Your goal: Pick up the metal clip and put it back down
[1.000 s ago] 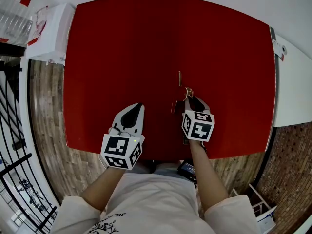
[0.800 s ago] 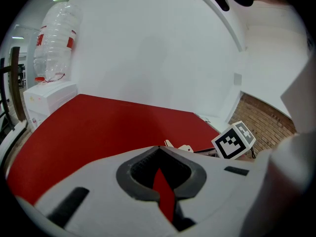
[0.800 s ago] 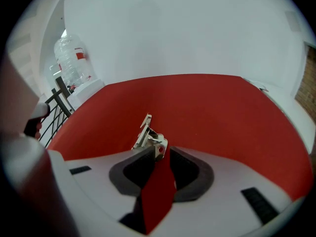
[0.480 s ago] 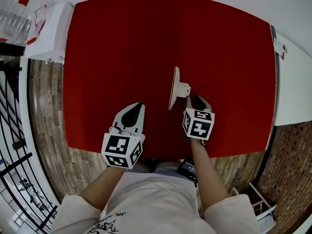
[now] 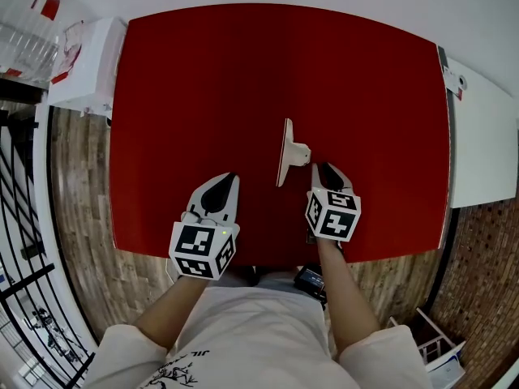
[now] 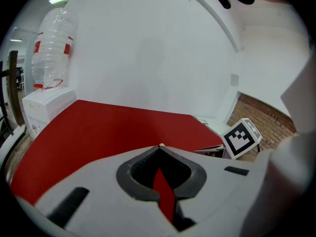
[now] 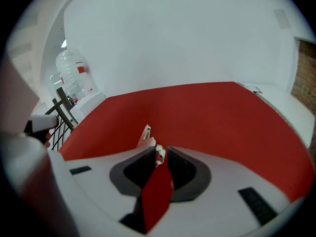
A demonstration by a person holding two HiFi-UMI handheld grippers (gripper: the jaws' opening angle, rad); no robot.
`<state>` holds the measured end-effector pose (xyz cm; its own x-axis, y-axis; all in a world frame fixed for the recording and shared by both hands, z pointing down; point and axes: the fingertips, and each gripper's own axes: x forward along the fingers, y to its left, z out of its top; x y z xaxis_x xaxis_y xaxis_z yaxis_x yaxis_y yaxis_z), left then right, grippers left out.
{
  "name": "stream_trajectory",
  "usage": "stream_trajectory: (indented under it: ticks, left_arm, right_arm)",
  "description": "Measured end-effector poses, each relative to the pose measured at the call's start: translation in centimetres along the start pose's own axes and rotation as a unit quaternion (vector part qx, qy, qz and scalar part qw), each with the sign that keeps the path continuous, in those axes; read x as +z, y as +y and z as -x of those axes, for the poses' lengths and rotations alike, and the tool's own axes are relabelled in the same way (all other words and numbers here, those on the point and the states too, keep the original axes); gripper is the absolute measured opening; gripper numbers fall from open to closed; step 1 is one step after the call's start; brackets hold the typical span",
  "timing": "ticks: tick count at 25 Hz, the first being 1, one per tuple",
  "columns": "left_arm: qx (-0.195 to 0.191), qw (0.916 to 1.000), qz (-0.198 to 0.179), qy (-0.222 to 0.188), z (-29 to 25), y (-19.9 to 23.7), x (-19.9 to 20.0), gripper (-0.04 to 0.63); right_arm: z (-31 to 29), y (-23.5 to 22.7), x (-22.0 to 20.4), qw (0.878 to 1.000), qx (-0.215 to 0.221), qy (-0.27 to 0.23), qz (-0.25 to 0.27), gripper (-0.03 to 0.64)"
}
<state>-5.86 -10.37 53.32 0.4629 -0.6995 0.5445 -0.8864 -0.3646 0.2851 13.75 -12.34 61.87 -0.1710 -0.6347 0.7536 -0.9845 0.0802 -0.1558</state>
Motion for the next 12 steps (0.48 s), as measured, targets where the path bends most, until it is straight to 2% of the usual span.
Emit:
stream_trajectory:
  ticks: [7,12]
  left_arm:
    - [-0.006,0.9996,-0.018,-0.022,2.1,-1.5,2.6,0.005]
    - [-0.022,0.9987,-0.037,-0.028,4.0,-3.7,2.9,0.005]
  right_arm:
    - [4.4,1.2,1.7,0.999,0.013,-0.033,-0.008,0.035]
    - [7.3,2.5,2.0,0.998,0.029,-0.046,0.0,0.017]
